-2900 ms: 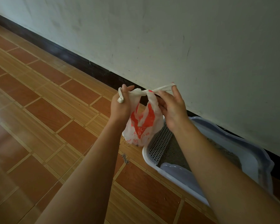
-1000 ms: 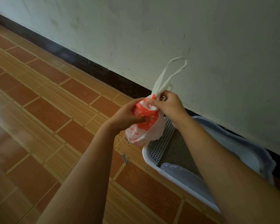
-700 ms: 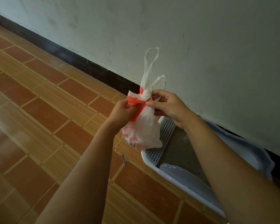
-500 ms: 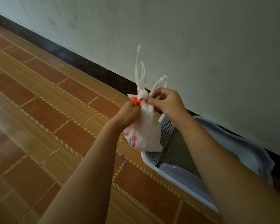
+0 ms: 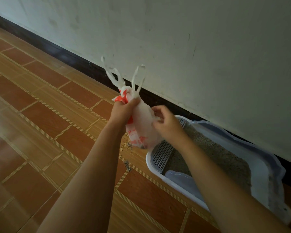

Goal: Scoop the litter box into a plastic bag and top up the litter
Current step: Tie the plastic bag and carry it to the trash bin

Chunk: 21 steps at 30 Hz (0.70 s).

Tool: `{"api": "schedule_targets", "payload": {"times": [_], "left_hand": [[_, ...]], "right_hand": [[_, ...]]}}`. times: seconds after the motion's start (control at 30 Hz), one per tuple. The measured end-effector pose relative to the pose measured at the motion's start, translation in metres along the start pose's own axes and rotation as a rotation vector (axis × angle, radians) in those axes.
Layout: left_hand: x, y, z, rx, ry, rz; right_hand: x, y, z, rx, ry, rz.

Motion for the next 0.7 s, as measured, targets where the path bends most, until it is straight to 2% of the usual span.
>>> {"api": "schedule_targets", "payload": {"times": [0.07,0.1,0.2,0.23,0.4,0.57,0.7], "left_hand": [[-0.006,-0.001,-0.001,0.01,-0.083,0.001],[-0.009,-0.003,-0.001,0.016,-0.114,0.003],[-0.012,-0.006,-0.001,0.048,-0.197,0.017],[-0.013,-0.006,-0.002,0.056,-0.21,0.029],[-0.019,-0.009,-0.032,-0.022,-0.204,0.132],[-0.016,-0.012,-0.068,-0.149,-0.003,0.162],[-0.019,-0.019,-0.092,-0.163,0.126,0.239]], "right_hand": [[-0.028,0.002,-0.002,-0.009,-0.074,0.181],[-0.035,0.007,-0.004,0.002,-0.152,0.196],[-0.032,0.033,-0.005,0.049,-0.522,0.014],[-0.032,0.037,-0.005,0.071,-0.559,-0.024],[-0.008,0.028,0.006,0.045,-0.24,-0.077],[0.002,0.031,0.028,-0.021,-0.131,0.026],[0.012,0.025,0.045,-0.074,0.005,0.132]]}}
Point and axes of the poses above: each hand's wrist, its own y-axis towards the middle knuckle, its own x-axis out of the back of the hand, z = x × y, the point moved 10 cm from there along y, towards the middle knuckle, and after that the axes turned 3 degrees about z, right-handed, at the moved point
